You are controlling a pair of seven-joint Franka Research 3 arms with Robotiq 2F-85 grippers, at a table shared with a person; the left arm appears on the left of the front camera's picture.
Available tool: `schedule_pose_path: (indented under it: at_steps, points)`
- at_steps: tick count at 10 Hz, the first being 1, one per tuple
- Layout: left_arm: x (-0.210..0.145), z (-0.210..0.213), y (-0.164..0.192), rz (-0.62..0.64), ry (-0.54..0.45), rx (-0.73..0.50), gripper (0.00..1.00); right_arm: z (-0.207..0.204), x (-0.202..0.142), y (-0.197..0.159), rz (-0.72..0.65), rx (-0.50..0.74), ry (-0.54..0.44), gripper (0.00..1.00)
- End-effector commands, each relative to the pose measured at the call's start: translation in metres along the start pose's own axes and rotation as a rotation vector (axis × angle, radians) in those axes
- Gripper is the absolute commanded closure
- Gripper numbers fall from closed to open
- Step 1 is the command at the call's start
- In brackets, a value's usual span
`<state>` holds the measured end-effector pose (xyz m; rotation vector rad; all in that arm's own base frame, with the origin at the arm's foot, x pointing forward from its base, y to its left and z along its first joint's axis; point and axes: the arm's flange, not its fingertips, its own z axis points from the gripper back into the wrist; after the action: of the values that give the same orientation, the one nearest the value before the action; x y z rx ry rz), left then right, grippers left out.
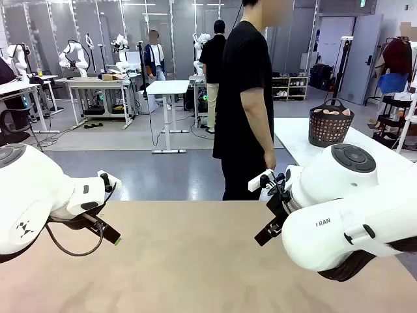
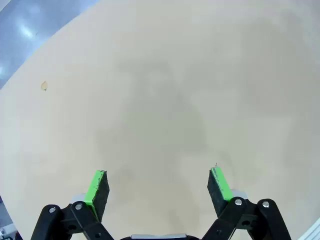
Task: Fold the towel.
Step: Grab the top end of the 100 cm Hotel Towel extended by the human.
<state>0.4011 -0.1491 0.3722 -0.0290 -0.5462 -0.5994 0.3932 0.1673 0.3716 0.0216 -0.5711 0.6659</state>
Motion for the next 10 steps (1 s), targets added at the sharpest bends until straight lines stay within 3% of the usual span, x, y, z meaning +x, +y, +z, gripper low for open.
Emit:
schedule_pose_path:
  at_steps: [1, 10]
  points:
    - [0.0001, 0.0000, -0.0002, 0.000, 0.000, 0.000, 0.00, 0.0000, 0.0000, 0.0000, 0.000, 0.000, 0.000, 0.00]
    - [0.0001, 0.0000, -0.0002, 0.000, 0.000, 0.000, 0.00, 0.0000, 0.0000, 0.0000, 0.000, 0.000, 0.000, 0.00]
